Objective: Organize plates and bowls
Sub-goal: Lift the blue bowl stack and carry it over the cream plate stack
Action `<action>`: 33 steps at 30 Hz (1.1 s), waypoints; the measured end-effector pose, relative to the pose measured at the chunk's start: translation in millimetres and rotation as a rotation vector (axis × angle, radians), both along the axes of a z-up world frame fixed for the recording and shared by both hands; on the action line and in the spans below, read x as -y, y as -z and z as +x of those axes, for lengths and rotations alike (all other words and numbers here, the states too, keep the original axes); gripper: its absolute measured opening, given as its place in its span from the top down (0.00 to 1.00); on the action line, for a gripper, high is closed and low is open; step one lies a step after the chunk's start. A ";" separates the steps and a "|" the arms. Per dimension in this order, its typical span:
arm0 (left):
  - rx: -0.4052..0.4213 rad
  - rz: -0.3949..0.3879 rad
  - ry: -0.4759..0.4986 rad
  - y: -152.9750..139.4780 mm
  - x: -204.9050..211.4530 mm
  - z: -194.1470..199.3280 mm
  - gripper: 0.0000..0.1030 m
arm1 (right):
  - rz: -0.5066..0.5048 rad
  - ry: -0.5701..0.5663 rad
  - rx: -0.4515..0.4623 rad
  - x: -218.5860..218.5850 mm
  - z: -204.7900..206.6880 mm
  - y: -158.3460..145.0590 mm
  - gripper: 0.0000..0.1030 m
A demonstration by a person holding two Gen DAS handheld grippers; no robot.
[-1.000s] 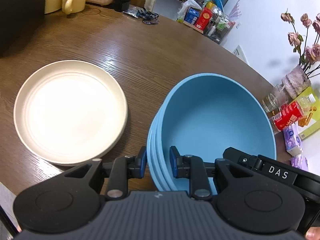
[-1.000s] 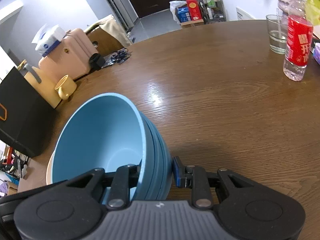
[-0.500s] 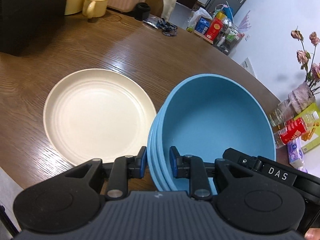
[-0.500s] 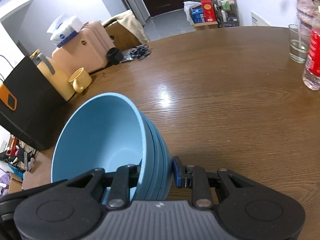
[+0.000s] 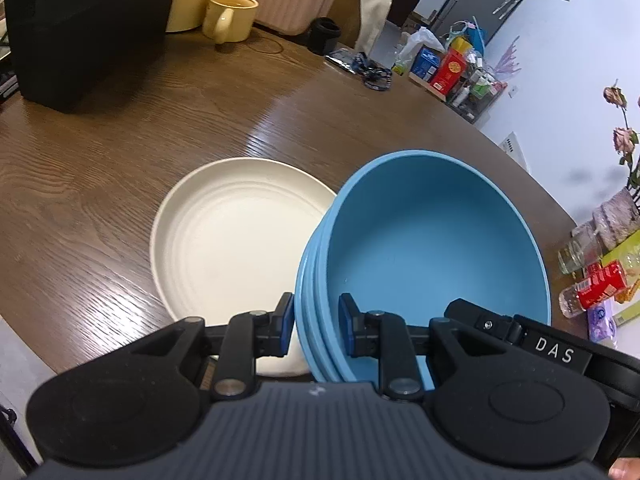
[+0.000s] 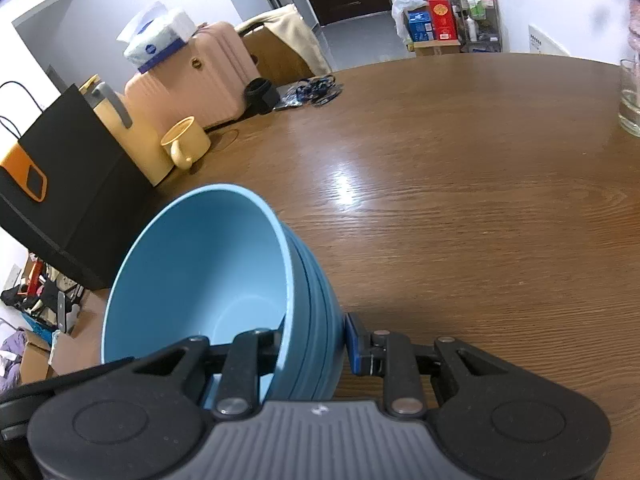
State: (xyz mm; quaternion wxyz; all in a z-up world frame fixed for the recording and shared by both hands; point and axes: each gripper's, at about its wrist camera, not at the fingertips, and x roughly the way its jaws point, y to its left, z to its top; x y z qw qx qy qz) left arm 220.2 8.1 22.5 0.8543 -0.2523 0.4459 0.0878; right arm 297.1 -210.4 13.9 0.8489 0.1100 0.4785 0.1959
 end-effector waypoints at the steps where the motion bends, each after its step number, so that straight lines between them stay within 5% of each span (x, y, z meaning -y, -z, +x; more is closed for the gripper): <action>1: -0.002 0.000 -0.004 0.3 -4.1 0.1 0.77 | 0.000 -0.003 -0.002 -3.8 0.0 0.8 0.77; 33: -0.046 -0.014 -0.019 28.8 -74.9 26.7 0.77 | -0.008 -0.004 -0.050 -77.6 26.0 29.2 0.77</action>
